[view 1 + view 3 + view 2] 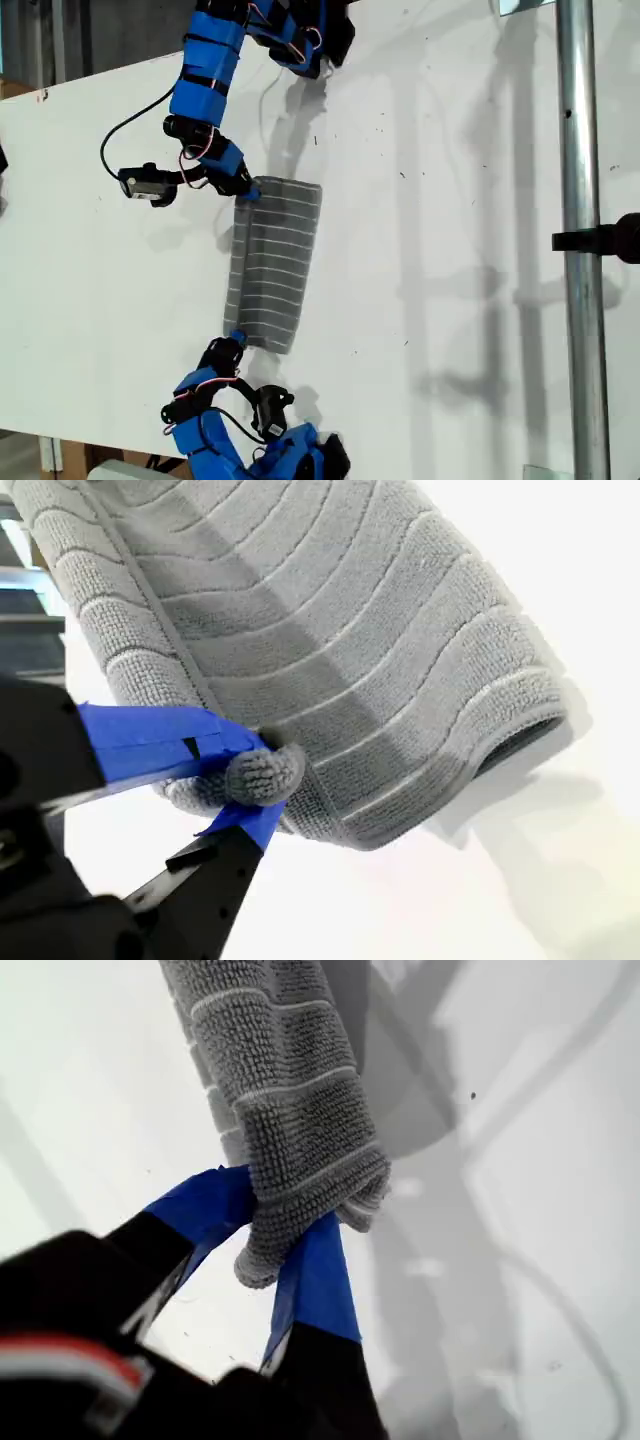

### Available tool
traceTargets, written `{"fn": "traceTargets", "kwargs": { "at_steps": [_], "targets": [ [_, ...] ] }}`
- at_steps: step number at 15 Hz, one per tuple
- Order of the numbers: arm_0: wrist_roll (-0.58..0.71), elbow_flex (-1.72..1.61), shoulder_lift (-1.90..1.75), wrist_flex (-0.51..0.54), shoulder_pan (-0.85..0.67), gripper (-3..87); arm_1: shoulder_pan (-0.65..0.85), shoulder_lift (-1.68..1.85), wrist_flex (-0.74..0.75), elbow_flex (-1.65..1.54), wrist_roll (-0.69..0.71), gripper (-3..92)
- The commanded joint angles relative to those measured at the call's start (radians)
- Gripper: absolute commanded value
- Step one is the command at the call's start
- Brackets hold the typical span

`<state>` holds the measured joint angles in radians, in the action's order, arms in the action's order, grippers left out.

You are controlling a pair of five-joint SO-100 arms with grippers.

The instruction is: Grasp corners of a towel and fold twice.

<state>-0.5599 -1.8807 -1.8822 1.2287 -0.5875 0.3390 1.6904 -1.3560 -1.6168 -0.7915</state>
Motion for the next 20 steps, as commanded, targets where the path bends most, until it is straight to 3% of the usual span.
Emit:
{"fn": "traceTargets", "kwargs": {
  "at_steps": [1,5,8,9,10,11,12,13,15,17,18,20],
  "targets": [
    [-0.048,-0.031,-0.032,-0.035,0.074,-2.9,-0.101,0.005,0.018,-0.009,-0.017,-0.2],
    [-0.153,-0.138,0.092,-0.067,0.187,-2.9,-0.261,-0.149,0.129,-0.118,-0.178,-0.2],
    [-0.186,-0.156,0.167,-0.080,0.166,-2.8,-0.255,-0.276,0.193,-0.129,-0.216,3.1],
    [-0.193,-0.140,0.163,-0.049,0.164,-0.3,-0.256,-0.284,0.163,-0.110,-0.218,30.1],
    [-0.235,-0.121,0.137,0.012,0.166,20.5,-0.242,-0.241,0.107,-0.107,-0.218,38.0],
    [-0.278,-0.072,0.124,0.109,0.141,36.7,-0.219,-0.140,0.071,-0.141,-0.215,40.2],
    [-0.339,-0.034,0.091,0.193,0.106,38.7,-0.190,0.005,0.049,-0.201,-0.216,41.3],
    [-0.347,-0.025,0.026,0.235,0.083,48.7,-0.156,0.161,0.021,-0.268,-0.233,40.9],
    [-0.345,-0.058,-0.169,0.238,0.078,62.1,-0.094,0.446,-0.020,-0.449,-0.288,40.4],
    [-0.336,-0.152,-0.350,0.210,0.078,59.9,-0.097,0.635,-0.040,-0.618,-0.397,41.1],
    [-0.364,-0.285,-0.479,0.144,0.083,53.6,-0.126,0.733,-0.043,-0.715,-0.476,42.0],
    [-0.416,-0.646,-0.885,-0.018,0.160,31.1,-0.239,0.965,-0.094,-0.900,-0.672,44.8]
  ]
}}
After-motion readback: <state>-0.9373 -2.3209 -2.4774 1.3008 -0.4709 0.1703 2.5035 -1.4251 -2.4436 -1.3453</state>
